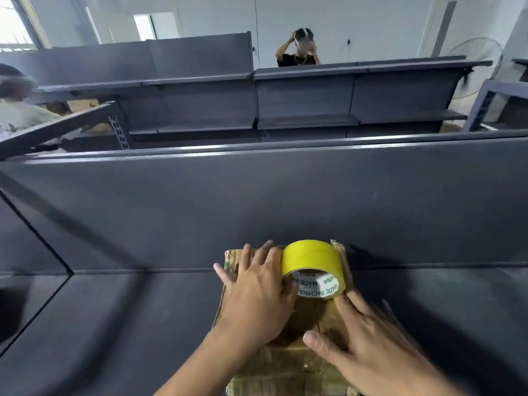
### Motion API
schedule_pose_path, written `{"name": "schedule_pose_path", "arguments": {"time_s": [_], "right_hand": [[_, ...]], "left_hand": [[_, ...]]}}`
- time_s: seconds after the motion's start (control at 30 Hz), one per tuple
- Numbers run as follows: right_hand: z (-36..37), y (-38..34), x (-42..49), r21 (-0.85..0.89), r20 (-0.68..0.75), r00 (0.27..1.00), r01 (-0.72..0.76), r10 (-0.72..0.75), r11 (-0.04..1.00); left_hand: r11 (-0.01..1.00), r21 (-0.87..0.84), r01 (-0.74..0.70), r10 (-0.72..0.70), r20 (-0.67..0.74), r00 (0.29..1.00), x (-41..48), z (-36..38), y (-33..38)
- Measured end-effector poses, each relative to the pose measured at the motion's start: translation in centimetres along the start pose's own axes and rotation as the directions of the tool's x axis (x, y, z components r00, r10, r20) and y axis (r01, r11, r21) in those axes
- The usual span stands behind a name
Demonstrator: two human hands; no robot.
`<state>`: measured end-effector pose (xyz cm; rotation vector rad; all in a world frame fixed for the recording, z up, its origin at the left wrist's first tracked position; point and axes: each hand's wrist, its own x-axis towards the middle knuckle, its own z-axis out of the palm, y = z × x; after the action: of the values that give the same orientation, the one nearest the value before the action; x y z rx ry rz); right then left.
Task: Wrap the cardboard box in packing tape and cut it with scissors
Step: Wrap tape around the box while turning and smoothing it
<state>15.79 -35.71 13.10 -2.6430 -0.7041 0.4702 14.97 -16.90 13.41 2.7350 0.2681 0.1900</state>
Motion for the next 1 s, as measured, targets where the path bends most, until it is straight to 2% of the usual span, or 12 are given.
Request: {"name": "schedule_pose_path", "arguments": {"time_s": [0.03,0.1,0.17,0.27,0.4,0.5,0.63,0.77,0.83,0.93,1.0], "right_hand": [[-0.1,0.2,0.1,-0.033,0.02,1.0,-0.023,0.023,0.999],[-0.5,0.2,0.1,-0.089,0.06,0.996,-0.054,0.06,0.995],[-0.9,0.0,0.1,-0.134,0.1,0.992,-0.067,0.081,0.989],[-1.2,-0.4,0.1,-0.174,0.126,0.987,-0.08,0.102,0.982],[-1.0,0.0,0.2,-0.199,0.119,0.985,-0.098,0.123,0.975],[-0.9,0.0,0.2,-0.222,0.096,0.989,-0.093,0.117,0.971],[-1.0,-0.4,0.0,-0.246,0.113,0.985,-0.096,0.127,0.964],[-1.2,-0.6,-0.1,-0.266,0.117,0.985,-0.094,0.129,0.959],[-1.3,-0.6,-0.1,-0.274,0.124,0.983,-0.094,0.132,0.957],[-1.3,-0.5,-0.1,-0.285,0.129,0.983,-0.088,0.129,0.954],[-1.3,-0.5,-0.1,-0.283,0.128,0.984,-0.084,0.124,0.955]], "left_hand": [[0.996,-0.049,-0.073,0.072,-0.024,0.997,0.1,0.1,0.2],[0.936,-0.258,-0.239,0.229,-0.069,0.971,0.6,0.3,0.6],[0.879,-0.34,-0.334,0.315,-0.113,0.942,1.1,0.0,0.6],[0.848,-0.359,-0.39,0.335,-0.206,0.919,1.6,-0.8,-0.2],[0.811,-0.426,-0.401,0.275,-0.326,0.904,2.3,-3.2,-3.0],[0.84,-0.337,-0.425,0.31,-0.345,0.886,2.4,-6.0,-5.1],[0.871,-0.172,-0.461,0.422,-0.22,0.88,2.2,-9.1,-6.8],[0.845,-0.027,-0.534,0.534,0.015,0.845,1.7,-11.3,-7.9],[0.846,0.028,-0.532,0.526,0.112,0.843,1.6,-11.9,-9.1],[0.871,0.114,-0.478,0.461,0.148,0.875,1.6,-12.2,-12.0],[0.861,0.137,-0.491,0.466,0.175,0.867,1.3,-11.7,-13.5]]}}
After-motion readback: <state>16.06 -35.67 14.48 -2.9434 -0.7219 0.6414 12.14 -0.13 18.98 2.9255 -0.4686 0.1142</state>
